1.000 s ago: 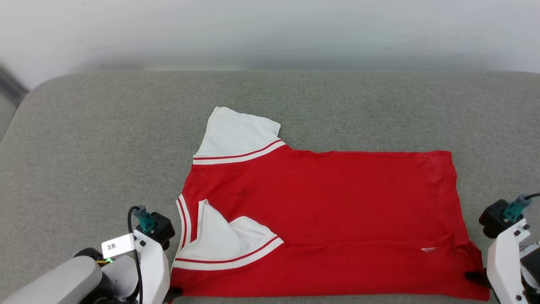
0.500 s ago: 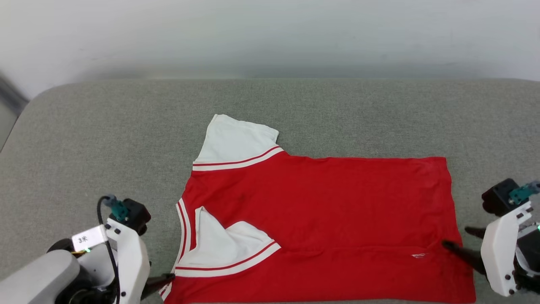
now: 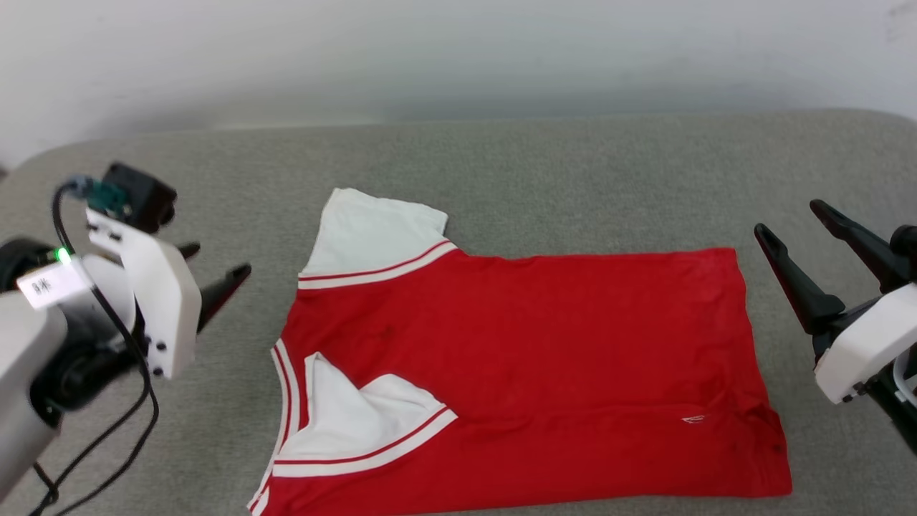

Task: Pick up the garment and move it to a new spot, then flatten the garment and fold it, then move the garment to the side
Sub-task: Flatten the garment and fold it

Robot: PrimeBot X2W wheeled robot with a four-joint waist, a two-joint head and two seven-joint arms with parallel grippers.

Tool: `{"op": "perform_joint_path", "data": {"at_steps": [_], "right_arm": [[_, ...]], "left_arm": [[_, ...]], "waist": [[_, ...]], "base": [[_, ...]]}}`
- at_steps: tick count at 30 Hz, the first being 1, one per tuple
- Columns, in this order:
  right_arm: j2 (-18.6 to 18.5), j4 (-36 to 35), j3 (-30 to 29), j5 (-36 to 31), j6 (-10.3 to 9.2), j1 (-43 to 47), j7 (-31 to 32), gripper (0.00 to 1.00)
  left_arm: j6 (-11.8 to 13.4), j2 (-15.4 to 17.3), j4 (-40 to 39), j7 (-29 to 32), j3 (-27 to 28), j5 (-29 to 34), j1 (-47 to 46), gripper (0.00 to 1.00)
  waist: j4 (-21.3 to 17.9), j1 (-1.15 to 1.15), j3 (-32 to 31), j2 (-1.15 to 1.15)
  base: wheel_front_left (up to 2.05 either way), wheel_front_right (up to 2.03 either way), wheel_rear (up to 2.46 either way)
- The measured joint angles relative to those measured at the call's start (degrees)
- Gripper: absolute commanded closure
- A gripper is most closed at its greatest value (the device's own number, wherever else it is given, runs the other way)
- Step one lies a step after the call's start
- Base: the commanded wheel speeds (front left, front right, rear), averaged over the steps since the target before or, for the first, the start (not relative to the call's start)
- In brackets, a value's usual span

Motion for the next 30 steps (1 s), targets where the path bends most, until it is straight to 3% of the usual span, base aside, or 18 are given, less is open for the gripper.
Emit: {"op": "perform_joint_path", "data": {"at_steps": [5, 11, 20, 25, 30], "right_arm": [[4.89, -7.19, -4.47, -5.28, 0.01, 3.72, -0.33, 0.0], [8.18, -13.76, -6.47, -8.04, 0.01, 5.93, 0.69, 0.0], [8.79, -17.12, -5.46, -8.94, 0.0, 3.81, 1.29, 0.0], [8.76, -16.49, -4.09, -8.87, 0.01, 1.08, 0.16, 0.0], [8.83, -14.77, -2.36, -8.55, 0.01, -0.69, -0.97, 0.0]], "left_arm": [[0.04, -1.7, 3.32, 2.24, 1.99, 0.07, -7.09, 0.0], [-0.13, -3.47, 8.53, 11.79, 2.72, -1.43, -16.92, 0.0], [1.59, -5.98, 14.29, 27.87, 1.52, -2.67, -29.25, 0.0], [2.82, -6.1, 16.66, 32.43, 0.6, -1.93, -32.62, 0.0], [2.47, -5.77, 18.7, 34.85, -1.12, -0.94, -32.93, 0.0]], "waist": [[-1.77, 0.0, 3.22, 0.0], [-4.18, 0.0, 8.7, 0.0], [-7.84, 0.01, 18.25, 0.0], [-9.89, 0.01, 23.22, 0.0], [-11.82, 0.01, 26.81, 0.0]], "base": [[0.0, 0.0, 0.0], [0.0, 0.0, 0.0], [0.0, 0.0, 0.0], [0.0, 0.0, 0.0], [0.0, 0.0, 0.0]]}}
